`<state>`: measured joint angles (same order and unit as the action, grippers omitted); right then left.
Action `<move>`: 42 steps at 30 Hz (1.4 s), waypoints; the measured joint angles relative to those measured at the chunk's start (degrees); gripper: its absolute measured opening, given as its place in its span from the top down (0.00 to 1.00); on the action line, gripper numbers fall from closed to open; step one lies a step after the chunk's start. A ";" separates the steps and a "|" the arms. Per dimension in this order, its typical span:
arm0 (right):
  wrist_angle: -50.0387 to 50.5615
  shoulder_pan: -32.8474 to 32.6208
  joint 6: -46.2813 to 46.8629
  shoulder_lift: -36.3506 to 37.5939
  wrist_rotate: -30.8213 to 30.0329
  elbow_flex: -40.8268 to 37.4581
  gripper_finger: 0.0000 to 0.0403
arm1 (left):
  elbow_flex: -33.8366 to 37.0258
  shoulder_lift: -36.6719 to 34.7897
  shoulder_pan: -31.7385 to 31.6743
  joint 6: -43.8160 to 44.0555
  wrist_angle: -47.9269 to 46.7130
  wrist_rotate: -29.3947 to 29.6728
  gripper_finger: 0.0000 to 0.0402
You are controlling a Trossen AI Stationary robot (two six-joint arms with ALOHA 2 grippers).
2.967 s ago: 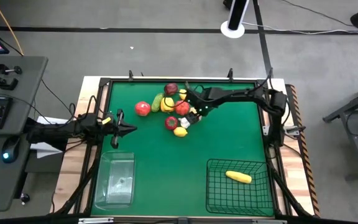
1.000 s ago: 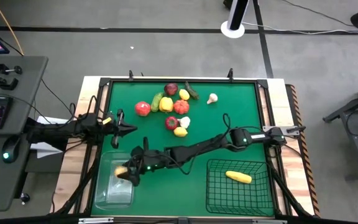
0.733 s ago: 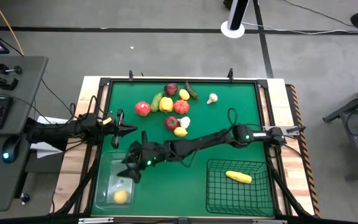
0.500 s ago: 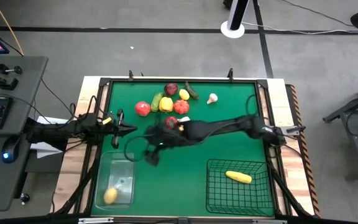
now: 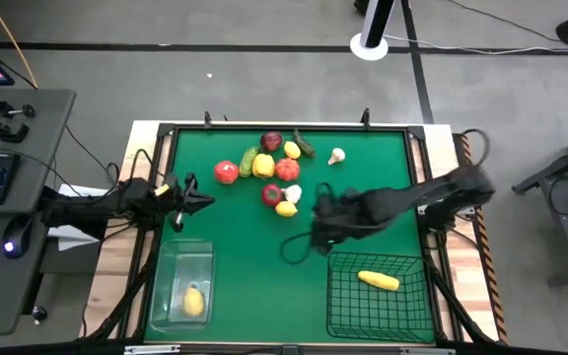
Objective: Sort produce into baskets
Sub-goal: Put the bottom lemon into the transparent bin
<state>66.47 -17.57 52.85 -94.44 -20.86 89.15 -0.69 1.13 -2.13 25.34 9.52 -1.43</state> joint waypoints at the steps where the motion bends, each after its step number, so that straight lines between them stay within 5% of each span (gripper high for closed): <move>1: -3.02 -0.23 3.27 3.13 0.00 -4.81 0.13 | 0.00 -0.02 -0.01 5.18 1.90 0.07 1.00; 6: -18.33 -0.32 10.25 15.44 -0.26 -23.07 0.13 | -0.48 3.27 -0.75 13.82 12.99 12.61 1.00; 13: -32.30 3.98 2.32 22.21 1.28 -35.47 0.13 | -14.99 25.37 -2.42 11.72 -0.48 11.20 0.82; 21: -35.49 11.19 -15.07 23.19 7.26 -35.62 0.13 | -39.21 60.34 -2.24 -3.52 -14.66 -2.58 0.49; 29: -33.37 13.87 -21.20 30.72 9.04 -34.53 0.13 | -54.46 88.75 0.95 -23.18 -16.12 -0.74 0.36; 35: -29.72 14.12 -17.13 37.11 6.36 -34.50 0.13 | -62.27 101.19 1.50 -34.65 -16.89 3.46 0.36; 42: -28.95 14.10 -14.09 38.56 4.58 -34.50 0.13 | -64.92 107.59 0.49 -40.76 -23.04 11.35 0.36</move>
<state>37.51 -3.46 38.76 -55.88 -16.28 54.65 -65.60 108.72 -1.64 -15.41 -13.52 9.92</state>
